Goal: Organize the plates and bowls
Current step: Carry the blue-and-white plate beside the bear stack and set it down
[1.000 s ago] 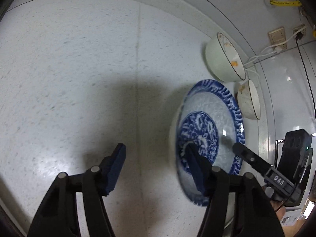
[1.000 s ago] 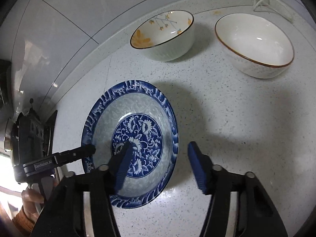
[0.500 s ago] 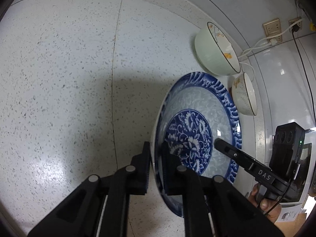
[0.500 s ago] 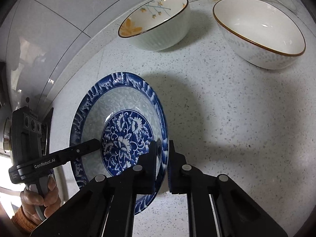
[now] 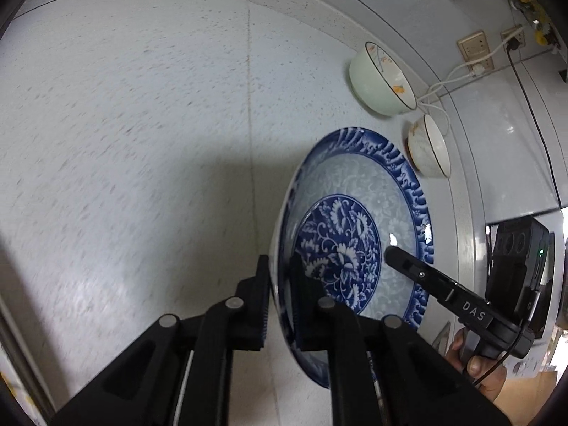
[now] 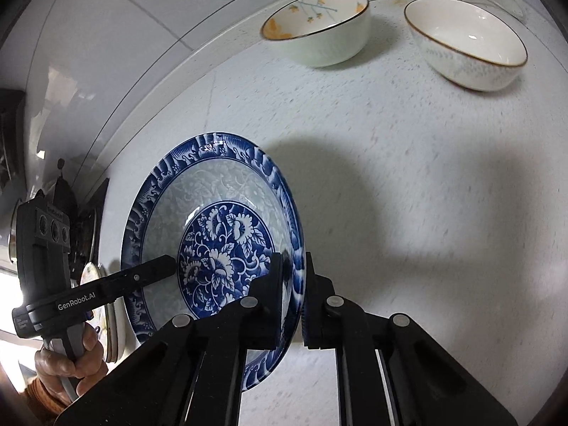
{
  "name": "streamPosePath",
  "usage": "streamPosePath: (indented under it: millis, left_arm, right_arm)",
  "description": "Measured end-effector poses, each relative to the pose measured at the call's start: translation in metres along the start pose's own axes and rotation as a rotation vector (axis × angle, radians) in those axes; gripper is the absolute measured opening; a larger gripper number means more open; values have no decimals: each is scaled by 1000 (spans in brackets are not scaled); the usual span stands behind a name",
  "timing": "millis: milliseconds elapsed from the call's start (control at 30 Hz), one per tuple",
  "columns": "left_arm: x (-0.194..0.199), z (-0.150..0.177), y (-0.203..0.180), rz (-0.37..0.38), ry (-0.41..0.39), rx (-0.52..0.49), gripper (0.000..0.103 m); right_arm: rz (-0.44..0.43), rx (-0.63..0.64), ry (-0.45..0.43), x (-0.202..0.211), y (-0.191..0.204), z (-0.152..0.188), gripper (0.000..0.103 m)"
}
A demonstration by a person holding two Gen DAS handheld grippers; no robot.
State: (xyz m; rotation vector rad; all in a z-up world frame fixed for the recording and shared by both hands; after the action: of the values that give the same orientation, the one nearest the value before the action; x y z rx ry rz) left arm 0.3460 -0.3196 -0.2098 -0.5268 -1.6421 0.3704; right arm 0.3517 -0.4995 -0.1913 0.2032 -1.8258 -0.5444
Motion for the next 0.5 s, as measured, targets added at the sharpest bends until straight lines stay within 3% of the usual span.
streamPosePath:
  millis: [200,500]
  left_arm:
    - [16,40,19,-3,8,17,10]
    - [2,66,34,2,-11,90,10]
  right_arm:
    - [0,26,28,5,18,36,9]
    - [33,67,69,-12,26,50,9]
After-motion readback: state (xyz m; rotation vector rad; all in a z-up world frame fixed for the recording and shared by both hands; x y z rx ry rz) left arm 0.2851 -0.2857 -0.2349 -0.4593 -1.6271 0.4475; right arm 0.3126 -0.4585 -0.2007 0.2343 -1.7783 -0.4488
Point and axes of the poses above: each gripper's, at about its wrist camera, not at the fingertips, and x roughly against the way its jaws point, y to its left, z to its underside, the point moved 5 cm from there along -x, roughly the way its jaws point, and after that the axes turned 2 degrees about z, right-handed, at the moved point
